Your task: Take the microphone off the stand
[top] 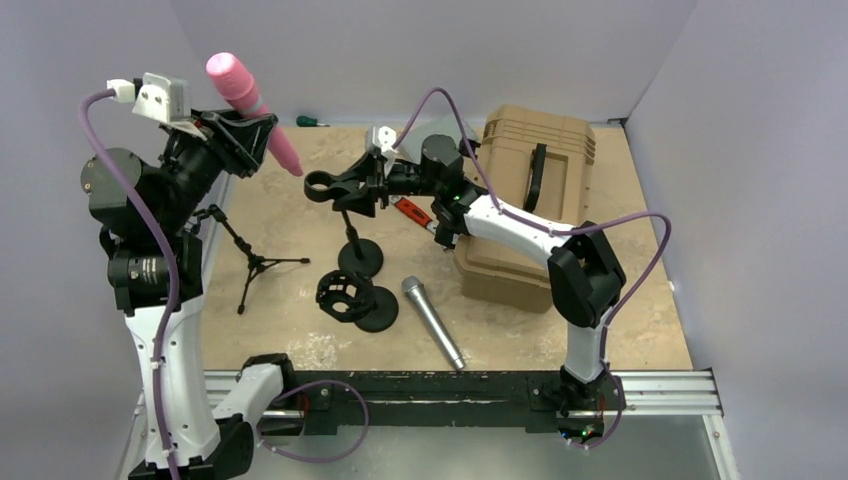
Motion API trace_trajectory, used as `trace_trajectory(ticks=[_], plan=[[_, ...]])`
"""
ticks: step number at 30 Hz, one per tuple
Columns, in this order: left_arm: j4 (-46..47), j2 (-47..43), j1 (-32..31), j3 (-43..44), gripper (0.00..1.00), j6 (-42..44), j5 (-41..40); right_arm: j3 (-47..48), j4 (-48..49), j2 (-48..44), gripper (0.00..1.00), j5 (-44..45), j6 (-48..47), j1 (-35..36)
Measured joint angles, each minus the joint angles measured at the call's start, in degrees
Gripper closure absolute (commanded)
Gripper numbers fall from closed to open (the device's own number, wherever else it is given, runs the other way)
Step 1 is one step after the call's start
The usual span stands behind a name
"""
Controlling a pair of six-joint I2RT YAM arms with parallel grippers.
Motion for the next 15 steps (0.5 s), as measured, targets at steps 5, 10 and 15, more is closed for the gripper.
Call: trace_trajectory(ticks=[5, 10, 15], plan=[[-7.19, 4.44, 0.00, 2.23, 1.00, -1.88, -6.49, -0.70, -1.64, -1.07, 0.36, 3.30, -0.44, 0.48], [-14.47, 11.87, 0.00, 2.73, 1.00, -2.29, -12.44, -1.66, -2.60, -1.99, 0.21, 7.39, -1.38, 0.31], [-18.75, 20.96, 0.02, 3.43, 1.00, -2.23, -15.34, -2.08, -3.28, -2.67, 0.18, 9.01, -1.42, 0.20]])
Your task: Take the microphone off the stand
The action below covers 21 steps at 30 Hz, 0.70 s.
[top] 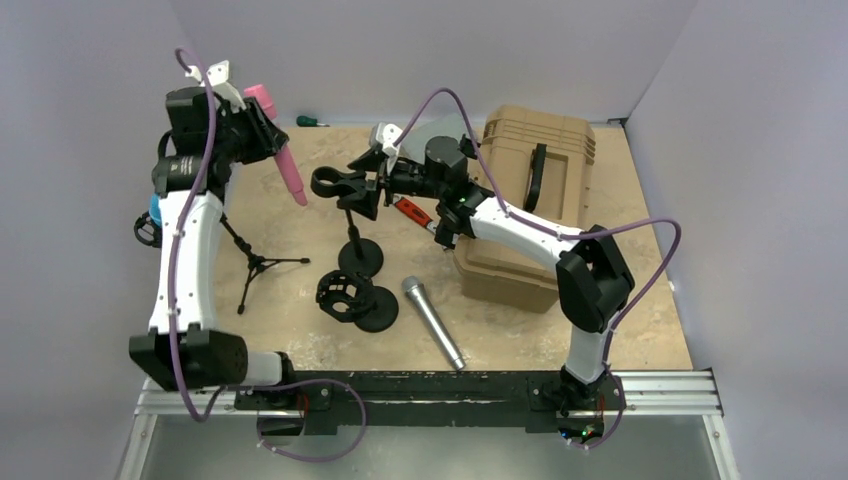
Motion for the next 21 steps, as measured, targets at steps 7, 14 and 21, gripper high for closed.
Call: trace_trajectory(ticks=[7, 14, 21], plan=[[-2.86, 18.25, -0.02, 2.93, 1.00, -0.07, -0.44, -2.47, -0.83, -2.49, 0.16, 1.51, -0.07, 0.02], [-2.32, 28.52, -1.84, -0.94, 1.00, -0.33, -3.96, -3.04, -1.25, -3.06, 0.16, 1.66, -0.07, 0.02], [-1.75, 35.01, -5.49, 0.44, 0.90, -1.62, -8.26, -3.08, -1.44, -3.17, 0.16, 1.88, 0.11, 0.02]])
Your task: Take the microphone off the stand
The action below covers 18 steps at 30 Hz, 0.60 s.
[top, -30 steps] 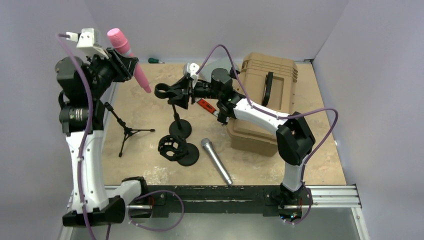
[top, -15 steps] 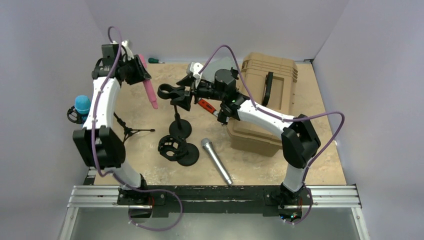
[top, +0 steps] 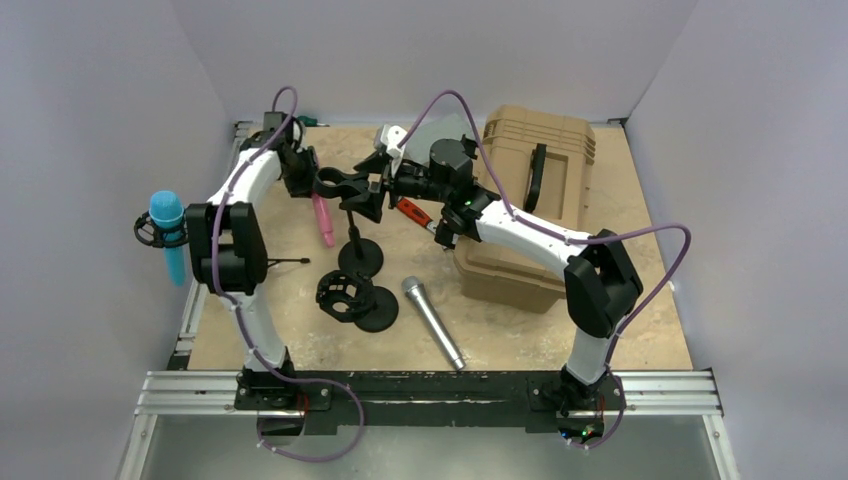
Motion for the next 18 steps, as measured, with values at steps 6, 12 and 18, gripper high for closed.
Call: trace_trajectory(ticks=[6, 12, 18], plan=[[-2.36, 9.49, -0.39, 3.61, 0.68, 0.00, -1.07, 0.00, -0.72, -0.39, 0.15, 1.05, 0.07, 0.00], [-4.33, 10.25, -0.07, 4.57, 0.23, 0.15, -1.66, -0.04, -1.68, -0.72, 0.15, 1.29, 1.01, 0.00], [-4.72, 10.25, 0.00, 6.14, 0.01, 0.02, -0.24, -0.04, -3.04, -0.72, 0.14, 2.45, 2.45, 0.07]])
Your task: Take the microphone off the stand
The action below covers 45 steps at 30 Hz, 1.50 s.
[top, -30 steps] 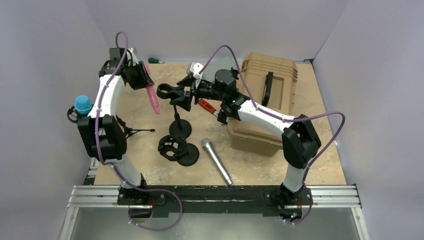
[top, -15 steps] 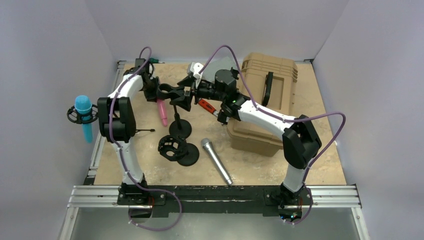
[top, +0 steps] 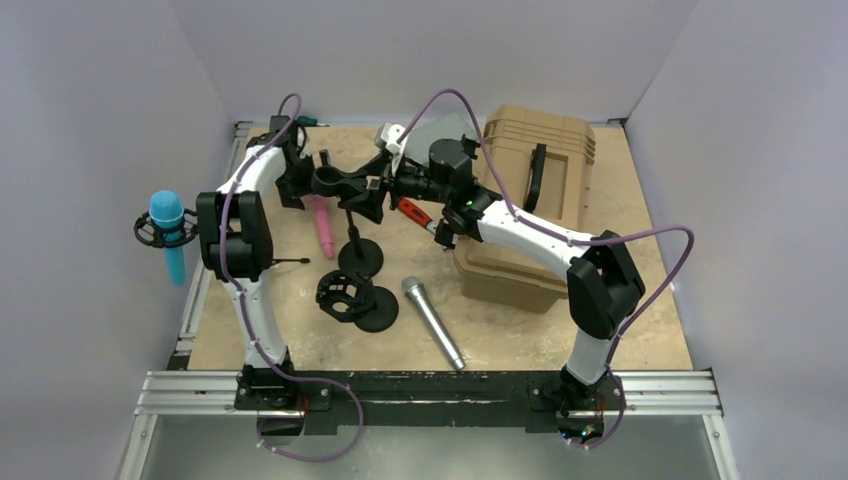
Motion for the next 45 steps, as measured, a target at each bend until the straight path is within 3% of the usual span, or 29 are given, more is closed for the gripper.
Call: trace_trajectory(ticks=[8, 17, 22, 29, 45], plan=[[-1.11, -4.24, 0.02, 0.15, 0.00, -0.55, 1.86, 0.15, -4.96, -0.68, 0.13, 1.62, 3.37, 0.09], [0.92, -24.28, 0.33, -3.04, 0.00, -1.73, 3.74, 1.03, -7.85, -4.87, 0.11, 2.10, 10.23, 0.09], [3.65, -35.12, 0.61, -6.51, 0.01, -2.14, 3.80, 6.05, -11.74, -4.31, 0.12, 3.65, 16.76, -0.17], [6.84, -43.58, 2.75, -12.44, 0.02, -3.21, 4.52, 14.21, -16.72, -1.22, 0.12, 6.67, 24.37, -2.12], [9.33, -46.31, 2.93, -15.26, 0.03, -4.57, 6.62, 21.24, -24.22, 4.74, 0.13, 7.98, 25.14, -0.94]])
